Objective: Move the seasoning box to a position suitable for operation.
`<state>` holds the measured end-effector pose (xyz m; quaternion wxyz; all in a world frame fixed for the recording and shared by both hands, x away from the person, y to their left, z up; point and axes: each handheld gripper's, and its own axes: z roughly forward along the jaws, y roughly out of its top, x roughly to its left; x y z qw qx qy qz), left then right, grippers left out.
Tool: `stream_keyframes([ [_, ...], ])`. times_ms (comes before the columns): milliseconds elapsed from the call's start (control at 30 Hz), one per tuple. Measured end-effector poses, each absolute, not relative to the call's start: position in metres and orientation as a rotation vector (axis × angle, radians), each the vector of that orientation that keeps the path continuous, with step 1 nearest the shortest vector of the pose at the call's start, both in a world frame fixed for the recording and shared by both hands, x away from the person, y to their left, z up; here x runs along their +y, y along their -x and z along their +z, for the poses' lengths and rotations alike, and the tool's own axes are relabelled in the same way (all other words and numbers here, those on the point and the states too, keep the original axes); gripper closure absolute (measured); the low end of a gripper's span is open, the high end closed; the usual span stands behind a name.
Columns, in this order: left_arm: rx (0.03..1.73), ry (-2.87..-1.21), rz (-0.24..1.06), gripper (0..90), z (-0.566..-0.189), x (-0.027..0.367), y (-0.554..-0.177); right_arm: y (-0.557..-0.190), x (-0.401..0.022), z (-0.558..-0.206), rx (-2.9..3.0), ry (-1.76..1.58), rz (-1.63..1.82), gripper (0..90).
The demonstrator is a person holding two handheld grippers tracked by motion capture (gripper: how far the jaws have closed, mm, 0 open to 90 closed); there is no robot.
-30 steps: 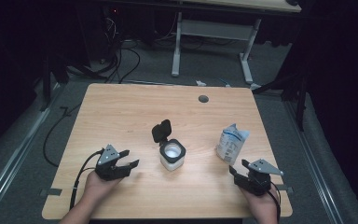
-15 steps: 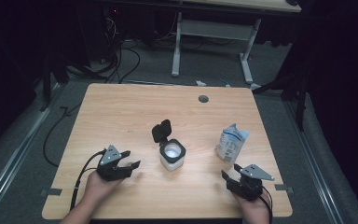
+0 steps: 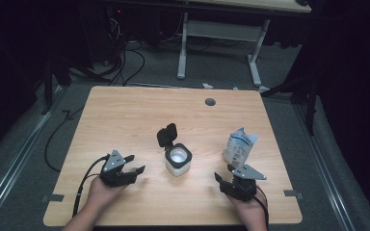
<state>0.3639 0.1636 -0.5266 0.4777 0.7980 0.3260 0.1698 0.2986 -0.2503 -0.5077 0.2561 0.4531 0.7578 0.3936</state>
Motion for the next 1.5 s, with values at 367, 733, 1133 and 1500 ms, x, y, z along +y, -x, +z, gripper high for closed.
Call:
stream_keyframes([
  [367,0.792,-1.931,0.426,42.3,-0.527,0.164,-0.364,-0.323,-0.227,-0.506,2.094,-1.193,1.081,41.6],
  [733,0.809,-1.955,0.384,39.3,-0.527,0.16,-0.363,-0.341,-0.211,-0.504,2.115,-1.162,1.068,46.8],
  [1133,0.894,-1.907,0.334,43.9,-0.524,0.152,-0.353,-0.331,-0.221,-0.516,2.125,-1.179,1.106,56.0],
  [1500,0.881,-1.909,0.368,53.5,-0.521,0.135,-0.354,-0.327,-0.215,-0.519,2.145,-1.166,1.107,60.7],
])
